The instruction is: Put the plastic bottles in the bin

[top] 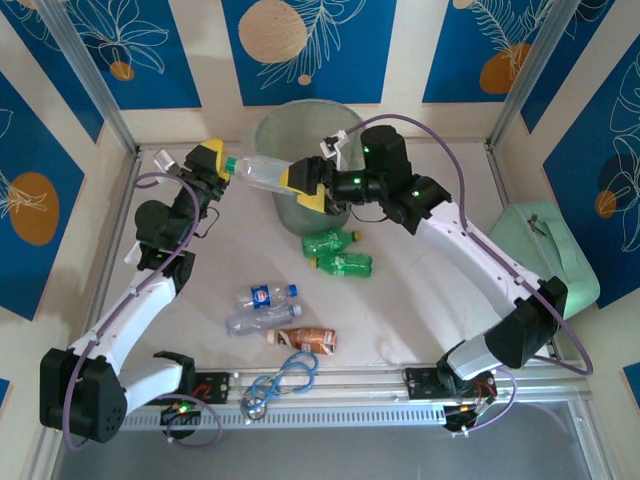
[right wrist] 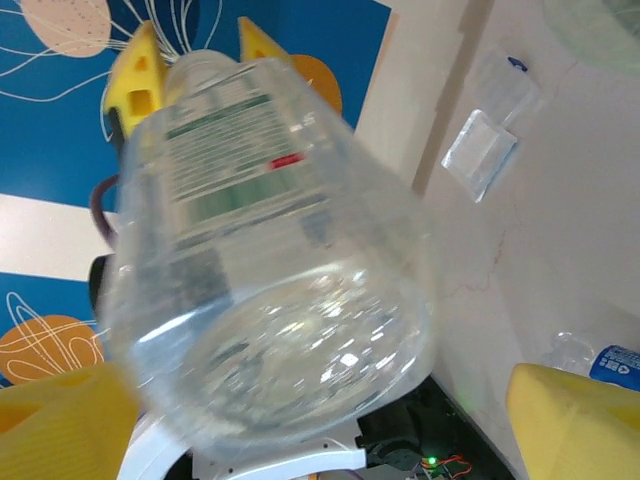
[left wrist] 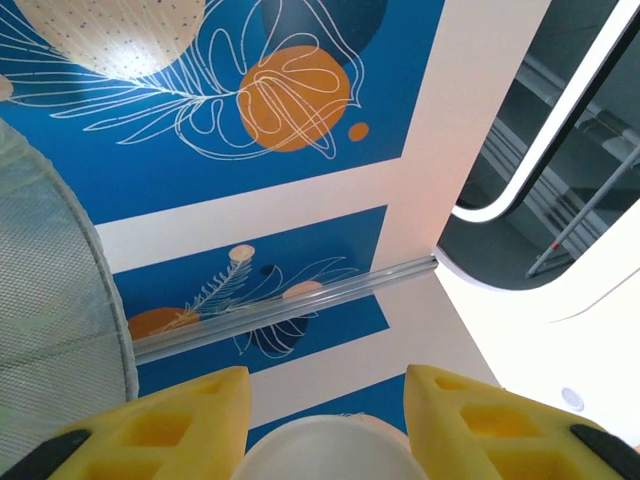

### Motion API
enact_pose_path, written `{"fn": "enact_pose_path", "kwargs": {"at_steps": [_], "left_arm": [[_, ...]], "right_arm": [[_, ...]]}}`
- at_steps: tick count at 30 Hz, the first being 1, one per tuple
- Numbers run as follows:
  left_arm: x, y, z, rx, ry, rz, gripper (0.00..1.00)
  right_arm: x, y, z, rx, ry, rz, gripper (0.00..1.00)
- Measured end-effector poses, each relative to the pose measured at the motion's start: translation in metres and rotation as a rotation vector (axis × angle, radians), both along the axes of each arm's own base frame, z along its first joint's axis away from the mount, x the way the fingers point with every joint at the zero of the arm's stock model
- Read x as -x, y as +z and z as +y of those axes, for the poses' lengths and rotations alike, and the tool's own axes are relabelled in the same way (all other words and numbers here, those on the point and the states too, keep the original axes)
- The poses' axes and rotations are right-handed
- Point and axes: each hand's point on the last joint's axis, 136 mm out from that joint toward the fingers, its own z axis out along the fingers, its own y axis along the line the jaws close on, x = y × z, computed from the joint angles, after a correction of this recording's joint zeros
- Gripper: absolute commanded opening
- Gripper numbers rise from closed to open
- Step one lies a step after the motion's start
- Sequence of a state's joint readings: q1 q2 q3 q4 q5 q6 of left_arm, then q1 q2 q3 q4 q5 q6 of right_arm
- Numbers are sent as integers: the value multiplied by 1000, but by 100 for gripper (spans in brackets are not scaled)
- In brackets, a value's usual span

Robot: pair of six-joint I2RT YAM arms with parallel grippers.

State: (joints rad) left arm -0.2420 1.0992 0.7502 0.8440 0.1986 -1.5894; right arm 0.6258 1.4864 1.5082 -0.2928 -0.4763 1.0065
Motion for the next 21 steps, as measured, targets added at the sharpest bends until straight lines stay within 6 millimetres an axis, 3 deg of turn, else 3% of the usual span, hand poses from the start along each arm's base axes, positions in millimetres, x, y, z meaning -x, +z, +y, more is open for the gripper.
{"fn": "enact_pose_path", "kwargs": {"at_steps": [9, 21], "left_arm": [[-2, -1, 2, 9, 14, 6, 10], [-4, -6, 4, 14, 22, 29, 10]], "right_arm": [[-13, 8, 10, -28, 3, -22, 80], [-21, 12, 11, -37, 0, -31, 50]]}}
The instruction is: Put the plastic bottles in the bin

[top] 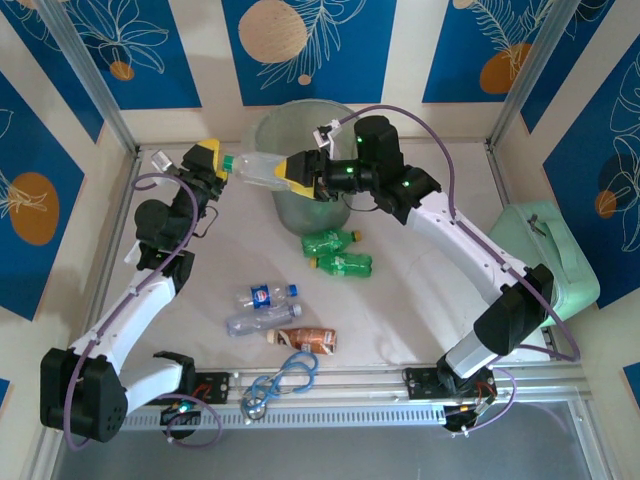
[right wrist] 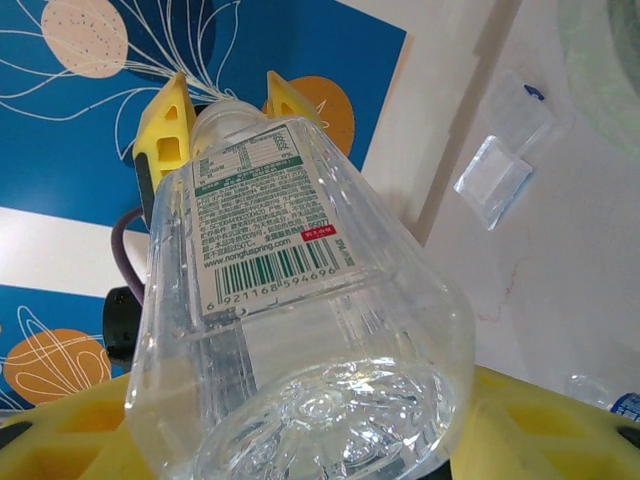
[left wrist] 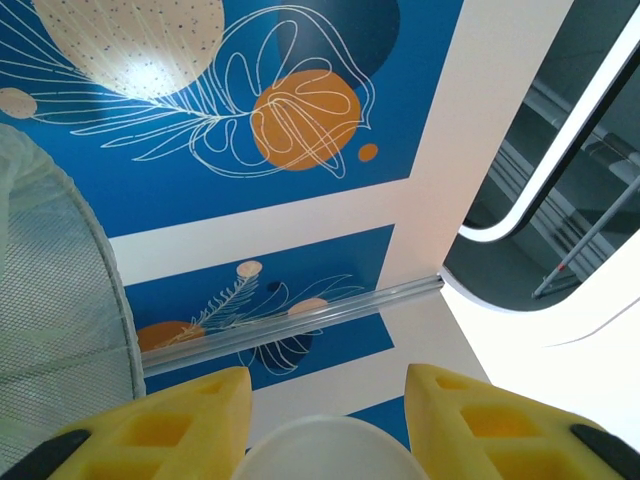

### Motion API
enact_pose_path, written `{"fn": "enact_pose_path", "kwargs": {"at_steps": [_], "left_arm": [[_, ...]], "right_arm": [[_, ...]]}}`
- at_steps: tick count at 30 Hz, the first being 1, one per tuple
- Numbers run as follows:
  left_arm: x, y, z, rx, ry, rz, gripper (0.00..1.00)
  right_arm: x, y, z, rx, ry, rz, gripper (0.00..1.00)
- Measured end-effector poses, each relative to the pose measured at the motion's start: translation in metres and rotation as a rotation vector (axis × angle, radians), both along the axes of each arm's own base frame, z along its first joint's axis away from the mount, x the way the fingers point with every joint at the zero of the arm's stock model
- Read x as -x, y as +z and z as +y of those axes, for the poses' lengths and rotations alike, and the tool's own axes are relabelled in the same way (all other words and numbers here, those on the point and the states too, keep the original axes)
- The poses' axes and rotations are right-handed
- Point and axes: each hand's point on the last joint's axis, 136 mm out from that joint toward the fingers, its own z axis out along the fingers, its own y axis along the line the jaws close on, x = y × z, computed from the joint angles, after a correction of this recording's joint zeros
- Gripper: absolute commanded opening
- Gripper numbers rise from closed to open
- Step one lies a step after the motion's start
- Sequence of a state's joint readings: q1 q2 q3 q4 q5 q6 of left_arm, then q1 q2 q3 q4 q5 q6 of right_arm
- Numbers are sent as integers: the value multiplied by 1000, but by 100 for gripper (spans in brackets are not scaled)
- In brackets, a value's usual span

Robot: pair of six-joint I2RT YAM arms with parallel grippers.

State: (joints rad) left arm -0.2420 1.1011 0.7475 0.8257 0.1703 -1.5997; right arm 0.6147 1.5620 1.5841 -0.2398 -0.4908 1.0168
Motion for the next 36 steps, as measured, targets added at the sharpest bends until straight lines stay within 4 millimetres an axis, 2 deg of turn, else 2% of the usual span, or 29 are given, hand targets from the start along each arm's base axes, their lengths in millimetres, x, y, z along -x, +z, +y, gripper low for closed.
{"fn": "enact_pose_path", "kwargs": {"at_steps": [2, 3, 4, 7, 8, 9, 12, 14, 18, 21, 24, 27, 28, 30, 32, 36], "left_arm": [[0, -1, 0, -2, 0, 4, 12], [-1, -2, 0, -4, 0, 6, 16], [-1, -3, -1, -8, -1, 13, 25], [-3, -10, -4, -45, -4, 36, 78], [-5, -14, -7, -86, -9, 54, 91], [-7, -18, -9, -120, -17, 74, 100], [-10, -19, -13, -253, -18, 120, 100], [-10, -12, -12, -363, 2, 132, 100], [4, 9, -1, -551, 65, 136, 100], [18, 9, 11, -664, 111, 160, 100], [29, -11, 17, -743, 110, 214, 100], [35, -41, 20, -806, 89, 291, 100], [37, -51, 21, -826, 82, 318, 100], [40, -65, 23, -854, 70, 357, 100], [44, -70, 25, -876, 68, 373, 100], [51, -72, 27, -893, 67, 377, 100]], "right_arm": [[-1, 0, -1, 1, -2, 2, 47], [-1, -1, -1, 2, -2, 4, 46], [-1, -1, -1, 4, -4, 7, 45], [-4, -5, -3, 17, -10, 26, 45], [-7, -3, -4, 17, -19, 24, 45], [-10, -1, -5, 15, -26, 19, 45], [-21, 12, -14, 11, -61, -9, 45], [-28, 20, -24, 17, -94, -22, 46], [-50, 30, -51, 42, -182, -42, 48], [-73, 31, -68, 71, -236, -40, 46], [-100, 19, -79, 121, -279, -16, 46], [-122, -7, -85, 185, -308, 39, 48], [-127, -17, -86, 209, -314, 59, 50], [-134, -35, -88, 252, -322, 100, 62], [-142, -48, -90, 291, -328, 125, 74], [-158, -49, -92, 313, -340, 124, 78]]}}
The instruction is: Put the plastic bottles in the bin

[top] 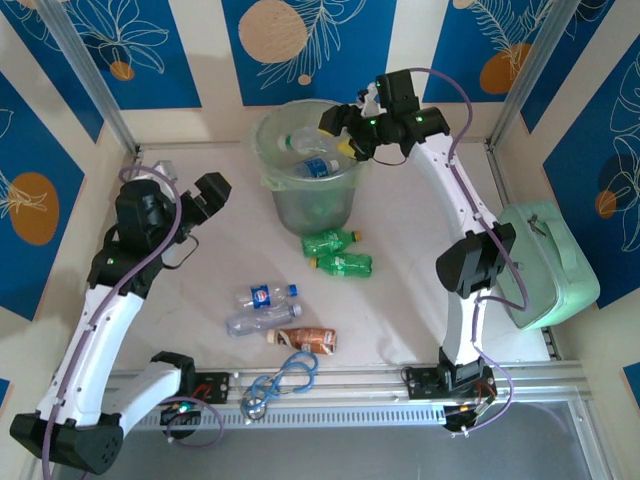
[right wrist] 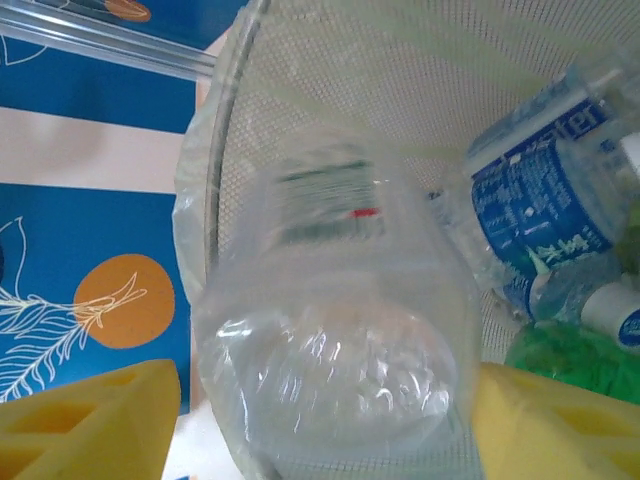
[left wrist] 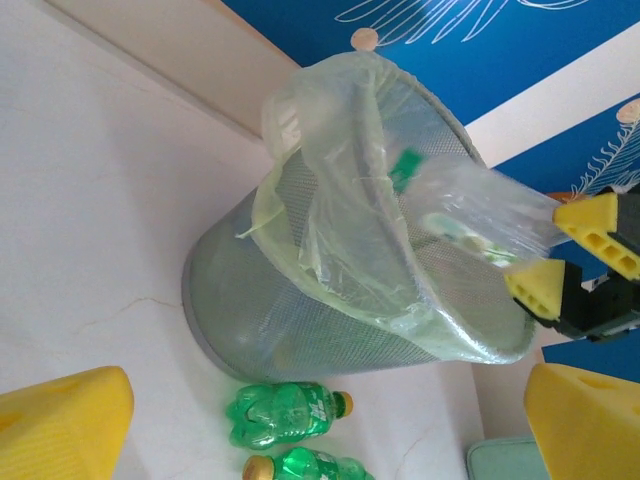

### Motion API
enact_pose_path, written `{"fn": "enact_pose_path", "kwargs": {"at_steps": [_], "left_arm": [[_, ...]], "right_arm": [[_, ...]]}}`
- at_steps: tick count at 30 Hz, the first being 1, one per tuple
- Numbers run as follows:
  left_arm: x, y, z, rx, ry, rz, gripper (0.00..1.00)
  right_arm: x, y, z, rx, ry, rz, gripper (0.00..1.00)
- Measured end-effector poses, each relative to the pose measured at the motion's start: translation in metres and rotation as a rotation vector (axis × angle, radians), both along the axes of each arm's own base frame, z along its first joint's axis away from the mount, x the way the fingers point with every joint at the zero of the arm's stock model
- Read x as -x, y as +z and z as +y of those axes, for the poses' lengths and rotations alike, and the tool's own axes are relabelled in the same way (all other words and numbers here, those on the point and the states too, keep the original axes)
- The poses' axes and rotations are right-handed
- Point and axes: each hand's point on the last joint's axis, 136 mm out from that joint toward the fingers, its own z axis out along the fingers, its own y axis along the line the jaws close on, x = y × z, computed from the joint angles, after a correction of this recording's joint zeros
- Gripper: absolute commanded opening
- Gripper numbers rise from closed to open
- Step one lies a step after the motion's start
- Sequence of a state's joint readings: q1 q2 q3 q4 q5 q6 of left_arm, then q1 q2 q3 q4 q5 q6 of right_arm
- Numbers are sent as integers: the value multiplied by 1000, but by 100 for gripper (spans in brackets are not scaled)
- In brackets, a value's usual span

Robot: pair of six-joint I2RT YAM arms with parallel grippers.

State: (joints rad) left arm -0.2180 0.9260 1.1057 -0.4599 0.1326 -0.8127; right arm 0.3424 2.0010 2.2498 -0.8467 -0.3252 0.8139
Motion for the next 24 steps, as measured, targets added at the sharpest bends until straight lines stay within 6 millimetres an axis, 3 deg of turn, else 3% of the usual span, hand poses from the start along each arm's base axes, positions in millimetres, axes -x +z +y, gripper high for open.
{"fn": "enact_pose_path", "kwargs": {"at_steps": [9, 14, 20, 24], "left_arm": [[10, -26, 2, -27, -4, 75, 95], [17, -43, 1, -33, -19, 133, 89], [33, -71, -1, -36, -50, 228, 85], [50, -101, 1, -48, -51, 325, 84]], "right_arm": [[-1, 15, -13, 16, -18, -27, 79], [12, 20, -13, 21, -3, -39, 75], [59, 55, -3, 30, 67, -159, 73], [116, 66, 16, 61, 169, -265, 75]]}}
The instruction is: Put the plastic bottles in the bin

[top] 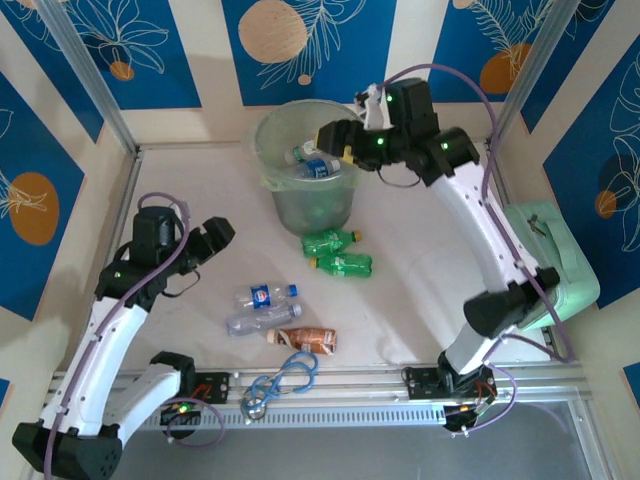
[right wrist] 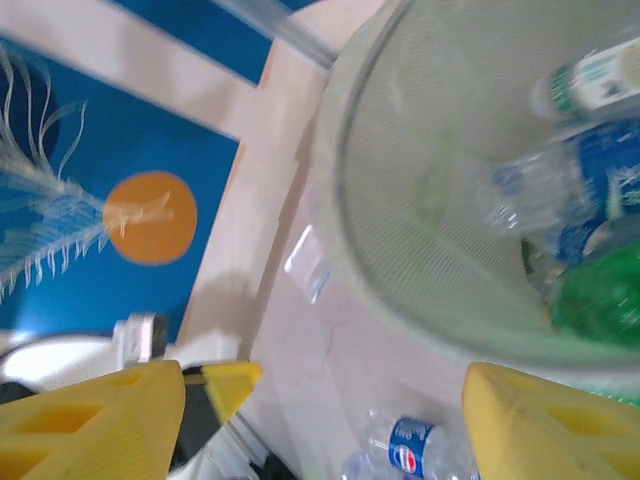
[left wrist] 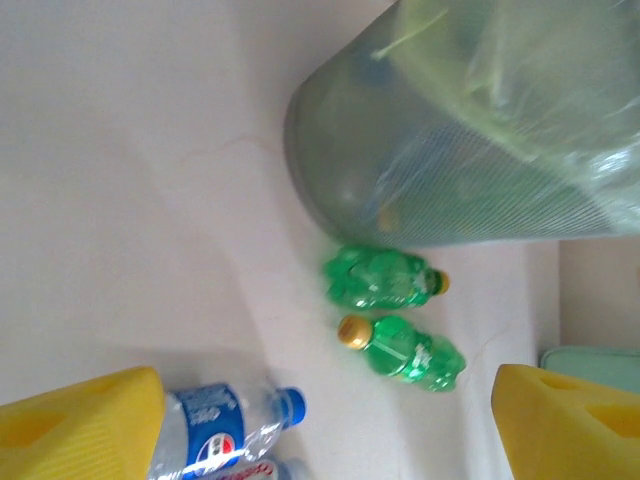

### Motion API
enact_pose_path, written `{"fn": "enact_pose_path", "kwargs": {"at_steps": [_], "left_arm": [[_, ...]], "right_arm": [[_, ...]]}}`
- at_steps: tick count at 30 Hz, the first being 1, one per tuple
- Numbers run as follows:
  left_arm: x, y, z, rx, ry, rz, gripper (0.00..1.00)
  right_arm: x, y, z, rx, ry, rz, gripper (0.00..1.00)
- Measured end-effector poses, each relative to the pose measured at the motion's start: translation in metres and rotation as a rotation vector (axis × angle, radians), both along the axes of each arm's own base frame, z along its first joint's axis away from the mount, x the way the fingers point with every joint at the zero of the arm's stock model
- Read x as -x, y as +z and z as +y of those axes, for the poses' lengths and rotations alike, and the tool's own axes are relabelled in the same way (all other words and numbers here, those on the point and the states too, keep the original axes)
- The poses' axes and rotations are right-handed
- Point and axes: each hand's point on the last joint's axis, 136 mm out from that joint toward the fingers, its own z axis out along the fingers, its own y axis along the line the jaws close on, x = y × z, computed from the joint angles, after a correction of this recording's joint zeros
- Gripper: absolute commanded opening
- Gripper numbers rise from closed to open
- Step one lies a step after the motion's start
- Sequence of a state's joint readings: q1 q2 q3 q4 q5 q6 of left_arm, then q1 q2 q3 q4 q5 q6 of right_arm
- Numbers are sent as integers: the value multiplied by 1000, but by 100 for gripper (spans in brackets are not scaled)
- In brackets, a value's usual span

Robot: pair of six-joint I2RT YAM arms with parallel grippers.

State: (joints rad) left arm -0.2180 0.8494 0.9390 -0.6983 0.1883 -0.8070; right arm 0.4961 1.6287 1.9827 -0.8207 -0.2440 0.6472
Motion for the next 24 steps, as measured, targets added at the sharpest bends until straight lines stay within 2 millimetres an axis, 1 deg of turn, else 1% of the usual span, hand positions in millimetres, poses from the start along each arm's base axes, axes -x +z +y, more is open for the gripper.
{"fn": "enact_pose_path", "kwargs": {"at_steps": [2, 4, 5, 7, 8, 10, 12, 15, 17, 19, 24], "left_arm": [[9, -17, 1, 1, 4, 52, 84], [19, -38, 2, 8, 11, 118, 82], [23, -47, 2, 13, 16, 149, 82], [32, -69, 2, 32, 33, 218, 83], [36, -79, 1, 42, 40, 249, 84], [46, -100, 0, 63, 62, 319, 87], [54, -115, -2, 81, 80, 371, 88], [61, -129, -6, 108, 103, 420, 89], [63, -133, -9, 119, 112, 442, 89], [63, -135, -12, 126, 122, 458, 89], [61, -141, -15, 129, 146, 488, 90]], "right_arm": [[29, -6, 10, 28, 59, -36, 78], [57, -25, 22, 68, 127, -51, 80], [68, -35, 27, 87, 152, -49, 80], [89, -66, 36, 143, 203, -25, 82], [96, -81, 39, 170, 220, -6, 83], [111, -118, 42, 239, 252, 48, 85], [124, -153, 41, 307, 267, 102, 86], [139, -188, 36, 377, 278, 164, 87], [145, -203, 32, 405, 276, 193, 87], [147, -210, 29, 415, 268, 212, 88], [145, -211, 29, 415, 256, 213, 88]]}}
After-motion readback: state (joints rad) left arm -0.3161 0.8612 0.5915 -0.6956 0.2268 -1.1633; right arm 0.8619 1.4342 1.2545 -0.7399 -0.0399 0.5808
